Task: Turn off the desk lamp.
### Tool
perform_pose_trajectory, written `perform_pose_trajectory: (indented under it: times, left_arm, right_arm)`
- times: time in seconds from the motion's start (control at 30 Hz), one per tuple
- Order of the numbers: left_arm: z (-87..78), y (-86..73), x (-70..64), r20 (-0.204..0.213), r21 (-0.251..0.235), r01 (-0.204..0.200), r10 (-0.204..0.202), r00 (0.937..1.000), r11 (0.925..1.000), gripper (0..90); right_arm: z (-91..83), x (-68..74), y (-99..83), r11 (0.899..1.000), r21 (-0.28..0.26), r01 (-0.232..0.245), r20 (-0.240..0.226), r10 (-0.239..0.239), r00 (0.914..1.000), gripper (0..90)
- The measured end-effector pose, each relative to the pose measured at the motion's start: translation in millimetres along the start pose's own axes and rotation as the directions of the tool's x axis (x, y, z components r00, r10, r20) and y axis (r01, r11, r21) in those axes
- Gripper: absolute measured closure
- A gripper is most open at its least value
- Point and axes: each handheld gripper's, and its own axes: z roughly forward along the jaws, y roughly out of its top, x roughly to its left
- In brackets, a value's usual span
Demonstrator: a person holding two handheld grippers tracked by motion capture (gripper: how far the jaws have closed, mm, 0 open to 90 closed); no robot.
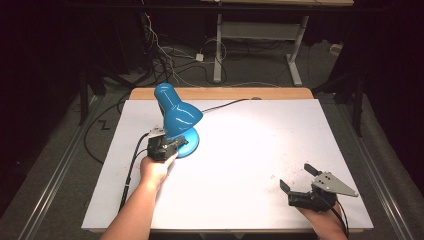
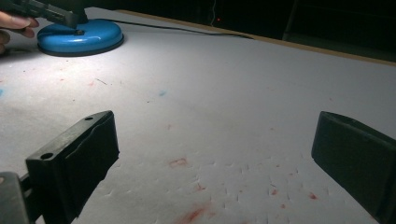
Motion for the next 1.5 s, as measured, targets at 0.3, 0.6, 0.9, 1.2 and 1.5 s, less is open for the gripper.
perform_pose_trajectory:
  times: [0.3, 0.6, 0.9, 1.2, 1.5]
  left_arm:
    - [1.7, 0.9, 0.1, -0.006, 0.003, 0.001, -0.001, 1.0, 1.0, 88.0]
    - [1.6, 1.0, 1.5, -0.001, 0.004, 0.008, -0.008, 1.0, 1.0, 88.1]
    - [2.0, 0.5, 1.3, 0.021, 0.007, -0.004, 0.004, 0.9998, 1.0, 88.2]
    - [3.1, 0.6, 1.8, 0.034, 0.017, -0.006, 0.005, 0.9994, 0.9998, 88.4]
    - [3.9, 0.6, 5.2, 0.008, 0.021, 0.043, -0.043, 0.999, 0.9988, 88.6]
  right_arm:
    - [-0.6, -0.7, 0.1, 1.0, -0.001, 0.004, 0.001, -0.004, 1.0, 1.3]
    - [-0.8, -0.4, 0.3, 1.0, -0.002, 0.005, 0.0, -0.005, 1.0, 1.4]
    - [-0.5, -0.5, -0.2, 1.0, 0.002, 0.002, 0.002, -0.002, 1.0, 1.4]
    - [-0.8, 0.1, 0.0, 1.0, 0.0, 0.004, 0.001, -0.004, 1.0, 1.5]
    - [-2.0, 0.5, -0.1, 1.0, -0.002, 0.005, 0.001, -0.005, 1.0, 1.5]
